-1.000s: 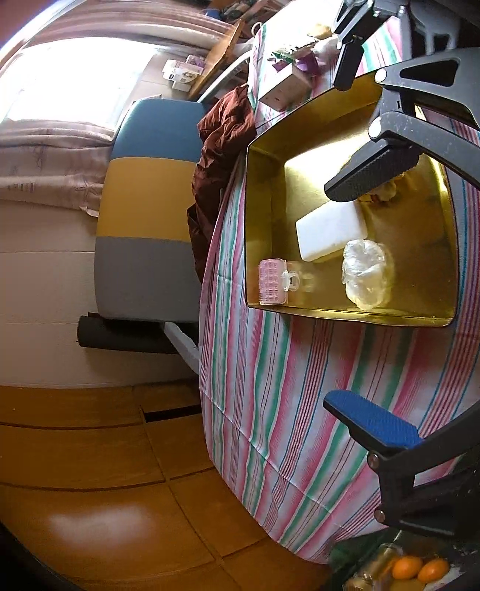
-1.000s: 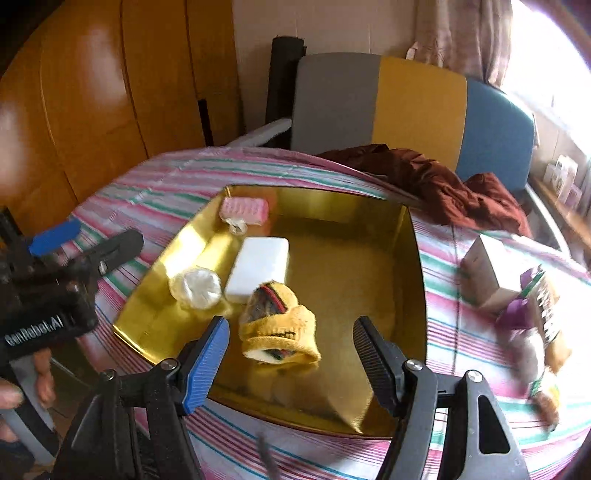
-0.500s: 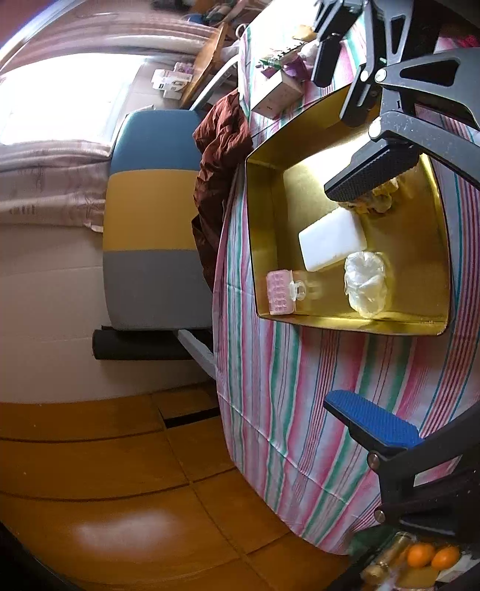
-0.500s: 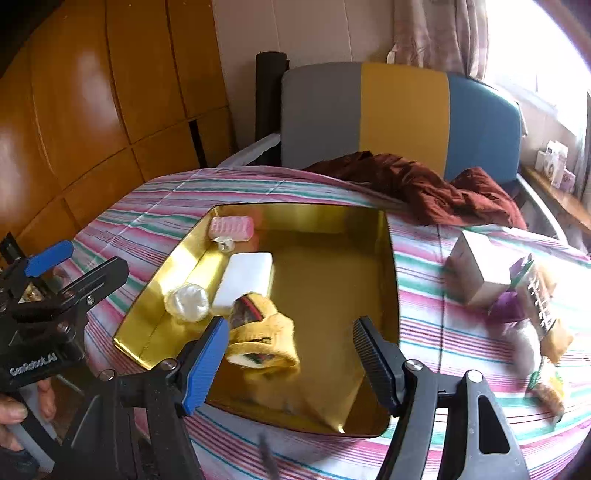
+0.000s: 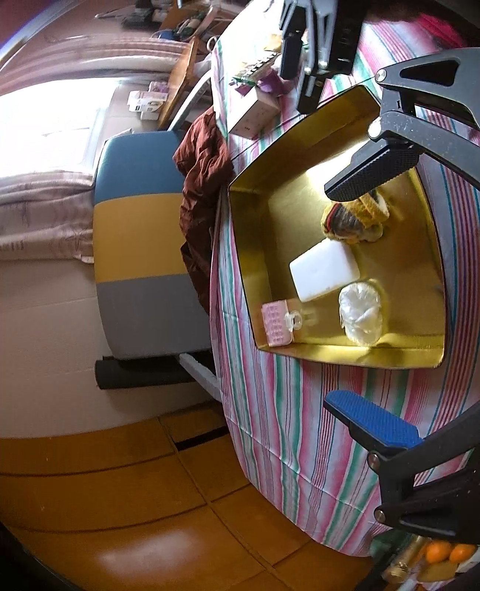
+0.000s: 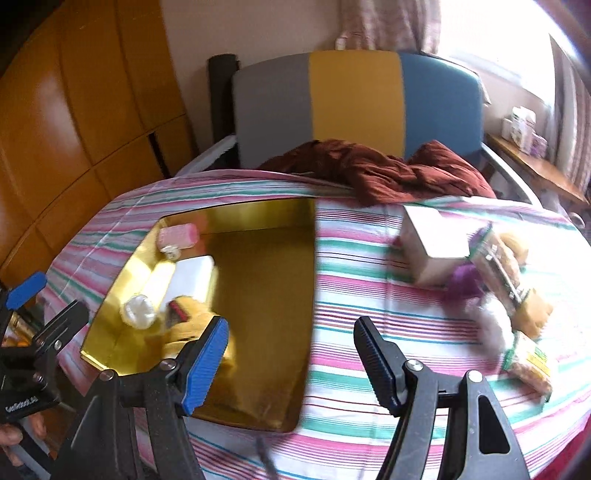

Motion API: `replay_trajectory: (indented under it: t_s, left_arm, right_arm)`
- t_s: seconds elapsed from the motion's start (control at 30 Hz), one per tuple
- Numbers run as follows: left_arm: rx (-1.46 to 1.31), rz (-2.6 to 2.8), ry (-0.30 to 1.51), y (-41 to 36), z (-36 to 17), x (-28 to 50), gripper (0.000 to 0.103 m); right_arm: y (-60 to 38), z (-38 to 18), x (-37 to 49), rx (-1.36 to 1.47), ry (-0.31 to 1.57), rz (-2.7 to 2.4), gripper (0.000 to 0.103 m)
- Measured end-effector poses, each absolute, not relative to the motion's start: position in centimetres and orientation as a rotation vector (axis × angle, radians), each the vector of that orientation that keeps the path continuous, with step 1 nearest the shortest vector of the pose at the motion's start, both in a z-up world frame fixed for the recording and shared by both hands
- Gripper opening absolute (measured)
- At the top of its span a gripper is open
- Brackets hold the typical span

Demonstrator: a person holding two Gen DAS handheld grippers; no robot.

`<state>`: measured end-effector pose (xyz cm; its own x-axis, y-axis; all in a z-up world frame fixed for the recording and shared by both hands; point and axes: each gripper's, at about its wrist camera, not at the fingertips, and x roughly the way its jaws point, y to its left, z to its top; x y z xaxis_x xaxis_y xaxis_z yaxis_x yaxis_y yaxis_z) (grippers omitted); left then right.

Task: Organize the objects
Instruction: 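Move both grippers from the tray back to the pile of items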

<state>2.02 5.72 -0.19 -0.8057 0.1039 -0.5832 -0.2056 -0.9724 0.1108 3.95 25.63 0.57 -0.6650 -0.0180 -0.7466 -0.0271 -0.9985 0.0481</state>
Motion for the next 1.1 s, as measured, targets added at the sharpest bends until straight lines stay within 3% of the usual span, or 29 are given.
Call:
replay_trajectory:
  t_s: [0.13,0.2,0.57,0.9,1.1]
  left_arm:
    - [-0.903,2.794,0.273,6.8,-0.5,2.1,0.103]
    - [-0.903,2.773,0.281,7.3,-0.5,2.1,0.103]
    - [-0.964,2.63,0.181,9.5,-0.6,1.2,0.103]
    - [-0.946,2.522,0.251,14.2,0.1,0.3,0.103]
    - [-0.998,2.453,0.197,17.7,0.5,-2.1,0.103]
  right_arm:
    - [29.3,1.0,3.8,-1.279,0.182,2.791,0.073]
    - [31.5,1.3,3.7,-1.279,0.243,2.751,0.079]
    - [45.2,4.9,5.5,-1.095,0.492,2.514,0.081]
    - [53.6,1.9,8.6,-1.022,0.91,2.318,0.082]
    - [53.5,1.6,8.5,-1.045,0.941,2.336,0.082]
